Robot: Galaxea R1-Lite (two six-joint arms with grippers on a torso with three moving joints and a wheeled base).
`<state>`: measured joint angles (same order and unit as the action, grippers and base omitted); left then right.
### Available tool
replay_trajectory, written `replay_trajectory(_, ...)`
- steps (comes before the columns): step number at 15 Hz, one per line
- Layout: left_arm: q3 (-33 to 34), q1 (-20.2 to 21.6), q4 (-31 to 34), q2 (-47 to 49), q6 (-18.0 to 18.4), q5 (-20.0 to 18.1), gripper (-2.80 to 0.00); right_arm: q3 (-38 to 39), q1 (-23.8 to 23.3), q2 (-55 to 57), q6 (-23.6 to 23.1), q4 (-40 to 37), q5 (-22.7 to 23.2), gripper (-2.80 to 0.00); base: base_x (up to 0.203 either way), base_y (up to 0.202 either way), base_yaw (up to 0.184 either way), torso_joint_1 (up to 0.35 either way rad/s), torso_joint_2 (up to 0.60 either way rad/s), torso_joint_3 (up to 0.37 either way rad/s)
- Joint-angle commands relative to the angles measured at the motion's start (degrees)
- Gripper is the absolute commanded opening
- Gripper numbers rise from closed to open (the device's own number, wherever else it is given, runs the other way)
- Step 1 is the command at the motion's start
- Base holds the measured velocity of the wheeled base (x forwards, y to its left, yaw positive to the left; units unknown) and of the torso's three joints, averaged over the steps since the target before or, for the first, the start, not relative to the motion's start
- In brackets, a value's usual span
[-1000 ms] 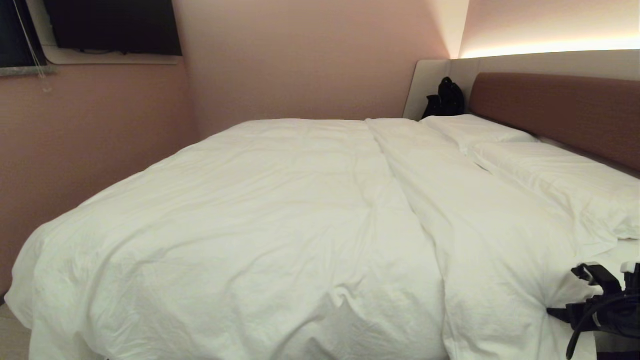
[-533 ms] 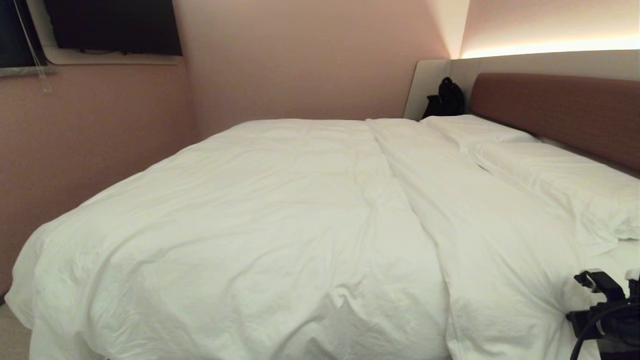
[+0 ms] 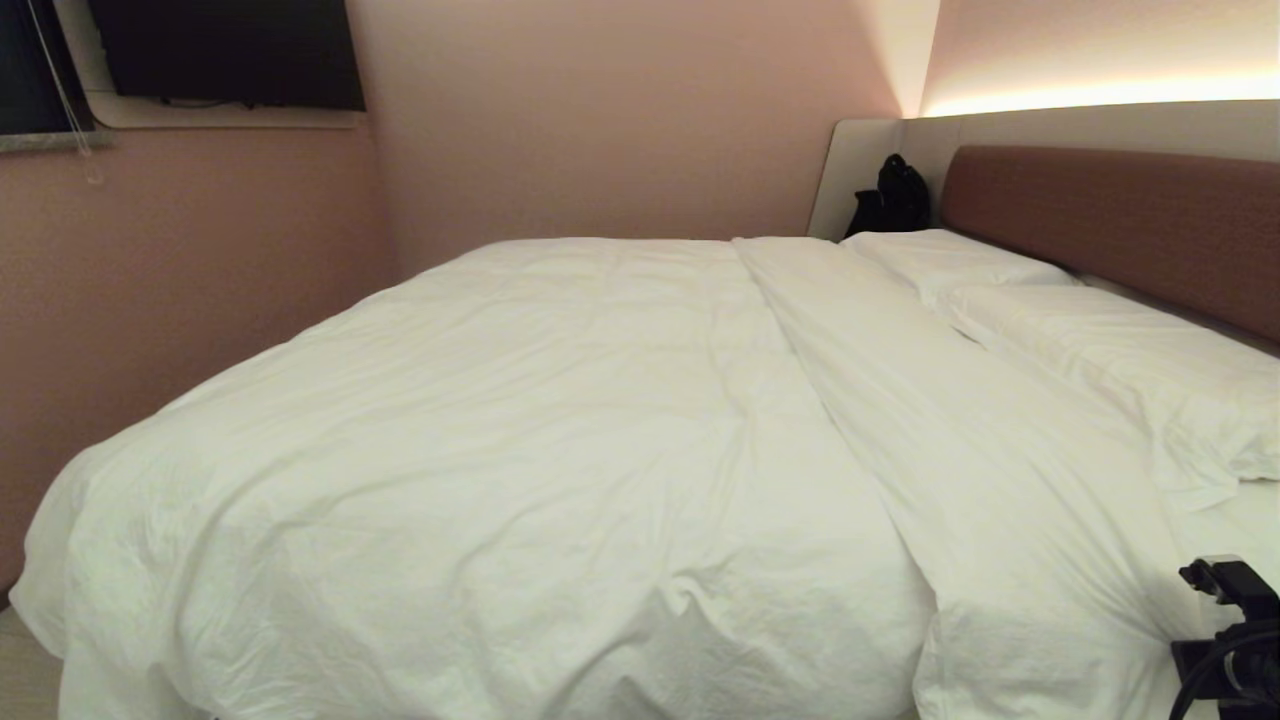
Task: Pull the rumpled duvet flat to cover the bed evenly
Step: Flatten the corners of the folded blanket
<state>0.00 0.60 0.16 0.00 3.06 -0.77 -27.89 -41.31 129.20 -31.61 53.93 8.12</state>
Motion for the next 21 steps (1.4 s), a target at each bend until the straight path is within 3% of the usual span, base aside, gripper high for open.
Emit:
replay_trajectory(1,0.00,0.09,0.02,0.00,0.02,-0.02,-2.80,0.08,-0.08,0.32,-0.12,0.24,-0.12,-2.80,0.000,0.000,0.000,0.000,0.00,0.000)
replay_trajectory(5,0.00,0.02,0.02,0.00,0.02,-0.02,-2.80,3.44,-0.42,-0.16,0.13,2.81,0.54,-2.80,0.000,0.000,0.000,0.000,0.00,0.000)
replay_trajectory(9,0.00,0.02,0.02,0.00,0.02,-0.02,-2.80,11.24,-0.05,-0.26,-0.11,15.72,1.50,-2.80,0.000,0.000,0.000,0.000,0.00,0.000)
replay_trajectory(10,0.00,0.02,0.02,0.00,0.02,-0.02,-2.80,13.99,0.03,-0.63,-0.12,18.02,1.43,0.00,0.000,0.000,0.000,0.000,0.00,0.000)
replay_trajectory(12,0.00,0.02,0.02,0.00,0.02,-0.02,-2.80,15.76,0.09,-0.44,0.23,23.59,0.85,0.00,0.000,0.000,0.000,0.000,0.00,0.000)
replay_trajectory(16,0.00,0.02,0.02,0.00,0.02,-0.02,-2.80,15.93,-0.28,0.57,0.24,24.75,-0.72,0.00,0.000,0.000,0.000,0.000,0.00,0.000)
replay_trajectory(21,0.00,0.02,0.02,0.00,0.02,-0.02,-2.80,22.68,-0.93,-11.20,1.05,27.98,1.43,0.00,0.000,0.000,0.000,0.000,0.00,0.000)
